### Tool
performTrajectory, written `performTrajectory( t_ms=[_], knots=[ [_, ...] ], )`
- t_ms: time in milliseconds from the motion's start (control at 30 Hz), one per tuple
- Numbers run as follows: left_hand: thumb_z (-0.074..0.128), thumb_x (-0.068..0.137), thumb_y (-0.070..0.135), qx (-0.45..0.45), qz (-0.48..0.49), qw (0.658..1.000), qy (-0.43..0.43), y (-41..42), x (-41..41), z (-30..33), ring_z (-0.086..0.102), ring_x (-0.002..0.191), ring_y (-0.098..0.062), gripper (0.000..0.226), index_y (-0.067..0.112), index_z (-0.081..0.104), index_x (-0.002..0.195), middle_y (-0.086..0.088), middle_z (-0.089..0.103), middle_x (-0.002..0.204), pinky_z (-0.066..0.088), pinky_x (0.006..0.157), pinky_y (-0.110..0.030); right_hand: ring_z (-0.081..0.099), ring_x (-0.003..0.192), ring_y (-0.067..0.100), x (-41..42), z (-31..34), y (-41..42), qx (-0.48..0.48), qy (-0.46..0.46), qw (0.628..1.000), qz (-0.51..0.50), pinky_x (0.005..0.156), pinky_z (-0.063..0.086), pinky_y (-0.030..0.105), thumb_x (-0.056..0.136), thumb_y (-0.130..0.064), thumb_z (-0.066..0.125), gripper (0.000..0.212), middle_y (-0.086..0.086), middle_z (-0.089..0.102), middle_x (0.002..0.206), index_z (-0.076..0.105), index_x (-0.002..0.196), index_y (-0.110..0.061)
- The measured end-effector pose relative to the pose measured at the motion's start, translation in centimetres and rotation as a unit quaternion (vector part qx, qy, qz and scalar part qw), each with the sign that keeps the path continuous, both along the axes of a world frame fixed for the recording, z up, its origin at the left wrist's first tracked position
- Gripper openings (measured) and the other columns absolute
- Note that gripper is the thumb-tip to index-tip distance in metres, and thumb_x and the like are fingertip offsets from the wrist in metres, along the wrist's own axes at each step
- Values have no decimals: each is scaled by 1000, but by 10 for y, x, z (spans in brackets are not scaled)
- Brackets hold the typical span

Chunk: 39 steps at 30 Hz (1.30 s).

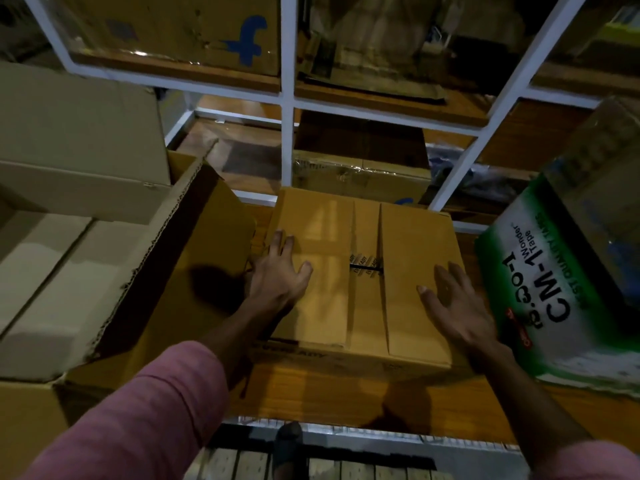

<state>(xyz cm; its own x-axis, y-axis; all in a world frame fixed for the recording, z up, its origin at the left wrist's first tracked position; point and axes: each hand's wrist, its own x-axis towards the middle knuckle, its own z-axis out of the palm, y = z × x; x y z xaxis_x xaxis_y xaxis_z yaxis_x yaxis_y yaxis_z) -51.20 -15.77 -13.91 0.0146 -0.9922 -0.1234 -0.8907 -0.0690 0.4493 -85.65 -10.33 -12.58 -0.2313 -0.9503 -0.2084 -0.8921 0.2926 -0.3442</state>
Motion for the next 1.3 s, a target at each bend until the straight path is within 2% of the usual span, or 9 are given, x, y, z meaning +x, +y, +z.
performTrajectory(
  t_ms=[133,233,467,600,800,1000,1067,1167,1300],
  knots=[
    [30,96,61,-19,0,1000,-14,12,0,17,37,141,-42,72,28,21,159,5,7,170,37,110,-51,25,150,38,-8,13,9,-46,11,999,9,111,30,69,82,-93,26,85,-19,7,168,23,154,-47],
    [32,98,58,-39,18,999,-10,26,-3,42,36,139,-43,69,32,20,160,11,5,170,42,105,-53,29,148,37,-12,41,18,-90,29,995,9,111,32,69,83,-92,25,88,-15,10,169,27,155,-42],
    [36,98,58,-112,26,993,28,47,-9,127,31,144,-40,68,34,22,160,13,5,170,35,110,-54,34,146,33,-21,146,39,-174,57,983,14,109,36,67,85,-84,31,84,-10,17,168,34,155,-38],
    [39,98,54,-171,25,984,45,67,-7,185,31,147,-35,67,28,29,159,6,13,170,31,114,-54,38,144,35,-24,206,53,-215,76,973,27,106,38,68,87,-85,35,81,-11,19,167,34,154,-40],
    [38,98,53,-245,7,969,29,79,13,284,31,149,-32,67,22,34,158,-1,19,170,30,115,-55,34,147,32,-6,304,76,-281,103,953,34,111,36,63,96,-69,44,69,-1,27,167,39,154,-33],
    [37,92,59,-263,19,964,-24,96,71,379,42,141,-37,69,27,41,153,0,31,165,34,110,-56,36,146,34,46,366,83,-317,69,943,68,113,36,61,98,-67,45,69,5,33,164,41,153,-27],
    [42,98,54,-266,17,963,-38,102,94,398,46,138,-36,62,23,44,151,-5,36,162,37,110,-53,39,143,33,72,376,83,-317,63,944,72,110,39,59,98,-66,45,67,5,36,162,42,152,-27],
    [47,102,47,-263,22,964,-32,108,137,412,53,128,-34,53,20,48,148,-12,50,150,44,107,-52,44,138,32,115,384,81,-318,52,943,86,105,41,55,99,-65,45,65,6,41,158,44,151,-26],
    [49,100,53,-253,54,966,-14,101,211,412,54,128,-33,58,27,44,152,-13,51,148,47,104,-52,48,133,33,183,388,65,-318,41,940,113,104,44,55,96,-68,45,66,8,46,155,47,149,-28]
  ],
)
